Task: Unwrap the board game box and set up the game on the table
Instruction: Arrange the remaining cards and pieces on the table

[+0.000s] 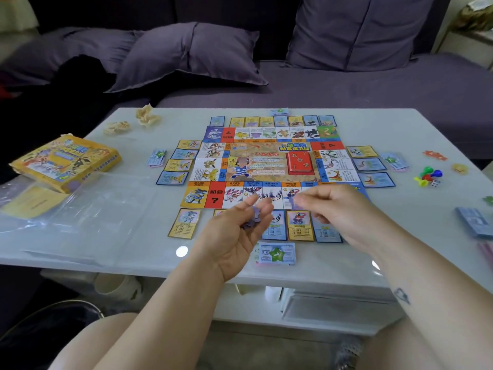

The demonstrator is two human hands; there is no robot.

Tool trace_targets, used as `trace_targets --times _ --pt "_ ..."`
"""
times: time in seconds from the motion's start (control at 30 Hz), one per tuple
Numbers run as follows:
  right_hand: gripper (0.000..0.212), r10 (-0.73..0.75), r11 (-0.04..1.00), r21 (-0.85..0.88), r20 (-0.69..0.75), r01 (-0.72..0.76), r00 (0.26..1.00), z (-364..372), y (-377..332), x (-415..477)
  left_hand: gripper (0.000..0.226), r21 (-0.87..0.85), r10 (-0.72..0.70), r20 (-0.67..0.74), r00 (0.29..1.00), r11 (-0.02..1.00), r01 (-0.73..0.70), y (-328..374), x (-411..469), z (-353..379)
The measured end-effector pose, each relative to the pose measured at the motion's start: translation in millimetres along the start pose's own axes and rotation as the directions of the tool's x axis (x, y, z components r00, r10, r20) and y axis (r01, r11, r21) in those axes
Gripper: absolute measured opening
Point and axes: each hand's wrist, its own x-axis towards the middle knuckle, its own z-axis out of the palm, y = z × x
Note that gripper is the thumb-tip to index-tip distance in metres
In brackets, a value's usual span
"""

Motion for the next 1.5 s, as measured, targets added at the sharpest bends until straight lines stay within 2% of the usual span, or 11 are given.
trace_targets --times 0.1,0.2,0.4,0.5,0.63,0.8,1.03,1.2,1.3,1.43,1.5 --pt "0.008 0.041 0.965 -0.263 0.134 -0.005 0.99 9 3 -6 0.021 -0.004 0.089 -0.047 0.995 0.996 -0.089 8 2 -8" --pt "0.013 0.031 0.915 -0.4 0.196 0.051 0.98 24 8 -9 0.017 0.006 0.128 -0.088 0.988 0.992 -0.128 11 2 -10" --pt "0.009 -0.045 0.788 -0.609 0.098 0.095 0.994 27 17 -5 0.009 0.068 0.116 -0.116 0.986 0.992 -0.109 0 1 -6" --pt "0.008 -0.199 0.841 -0.523 -0.055 0.141 0.979 21 11 -5 0.011 0.074 0.081 -0.122 0.989 0.995 -0.073 -7 3 -5" --pt "0.017 -0.115 0.97 -0.221 -0.055 0.1 0.992 13 3 -7 0.011 0.066 -0.005 -0.075 0.997 0.998 0.01 -21 7 6" --pt "0.019 -0.077 0.977 -0.206 -0.118 0.051 0.99 3 8 3 0.013 0.109 -0.048 -0.058 0.997 0.993 0.054 -28 18 30" --pt "0.006 -0.101 0.983 -0.171 -0.191 0.068 0.976 -49 4 26 0.013 0.174 -0.078 -0.008 0.997 0.982 0.078 -29 56 87" --pt "0.005 -0.016 0.997 0.064 -0.368 0.042 0.93 -119 14 53 0.016 0.151 -0.162 0.081 0.983 0.977 0.149 -33 89 142" --pt "0.01 0.001 0.999 -0.029 -0.492 -0.017 0.87 -169 35 75 0.017 0.175 -0.199 0.087 0.976 0.968 0.182 -32 109 160" --pt "0.005 0.03 0.927 -0.313 -0.487 -0.206 0.873 -209 69 110 0.029 0.212 -0.224 0.104 0.969 0.957 0.199 -32 135 170" --pt "0.012 0.059 0.872 -0.409 -0.461 -0.271 0.886 -215 81 125 0.037 0.232 -0.216 0.125 0.968 0.955 0.183 -34 147 173"
